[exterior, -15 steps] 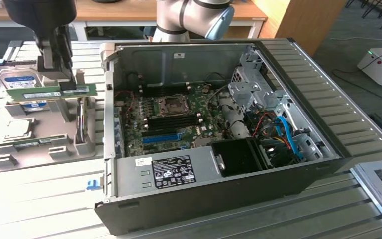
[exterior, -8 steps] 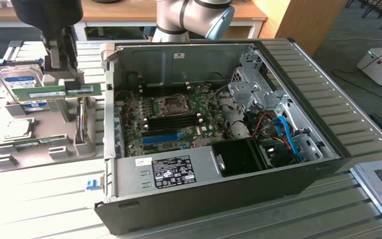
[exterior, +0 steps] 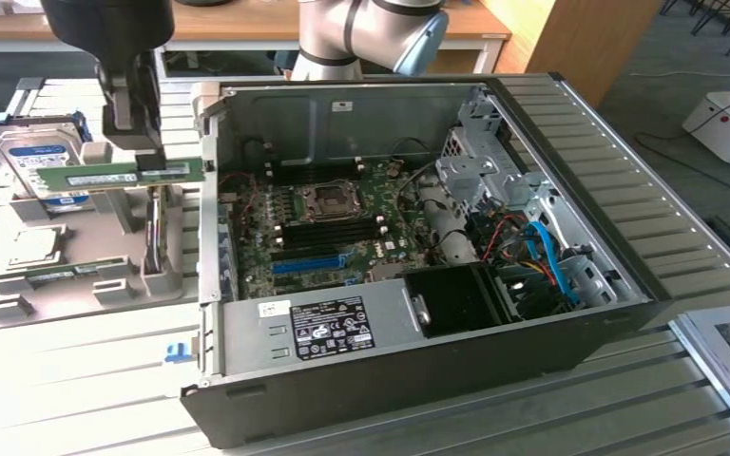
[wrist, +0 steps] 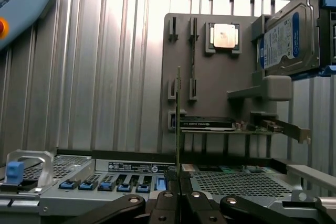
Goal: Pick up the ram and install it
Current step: 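Pick up the ram and move it above insertion slot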
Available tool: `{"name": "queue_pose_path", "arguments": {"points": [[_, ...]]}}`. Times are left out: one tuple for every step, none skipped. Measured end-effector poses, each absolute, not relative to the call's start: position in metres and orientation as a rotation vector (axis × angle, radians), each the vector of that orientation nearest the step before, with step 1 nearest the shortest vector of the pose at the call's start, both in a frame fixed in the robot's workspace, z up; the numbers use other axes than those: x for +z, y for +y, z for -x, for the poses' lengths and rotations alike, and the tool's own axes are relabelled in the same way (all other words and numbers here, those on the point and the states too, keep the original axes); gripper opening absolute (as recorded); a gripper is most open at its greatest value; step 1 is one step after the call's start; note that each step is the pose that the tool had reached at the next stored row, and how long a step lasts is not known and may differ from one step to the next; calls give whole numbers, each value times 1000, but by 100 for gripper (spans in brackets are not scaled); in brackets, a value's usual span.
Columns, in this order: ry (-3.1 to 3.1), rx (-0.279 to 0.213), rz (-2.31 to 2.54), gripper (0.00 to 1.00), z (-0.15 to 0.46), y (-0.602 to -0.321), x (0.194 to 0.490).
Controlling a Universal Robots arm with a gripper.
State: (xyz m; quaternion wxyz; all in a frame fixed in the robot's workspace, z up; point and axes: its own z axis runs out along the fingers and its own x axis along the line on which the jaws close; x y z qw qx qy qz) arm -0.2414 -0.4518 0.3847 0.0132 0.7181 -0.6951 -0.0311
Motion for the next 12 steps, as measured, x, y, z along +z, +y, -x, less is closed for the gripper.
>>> {"name": "queue_pose_path", "arguments": {"points": [[-2165, -97, -2237, 11, 240, -452, 385], [-2165, -98, -2237, 11, 239, -452, 385], [-2165, -99, -2236, 11, 237, -452, 385], [-2164, -100, -2236, 11, 236, -452, 385], [-2164, -100, -2235, 11, 235, -452, 385], [-2164, -101, -2235, 11, 233, -452, 385], [-2163, -102, -2235, 11, 232, -452, 385], [-2163, -103, -2234, 11, 231, -452, 385], [-2163, -103, -2234, 11, 229, -452, 385], [-2162, -104, -2233, 11, 228, -452, 385], [-2162, -105, -2233, 11, 226, -452, 385], [-2161, -106, -2233, 11, 224, -452, 385]]}}
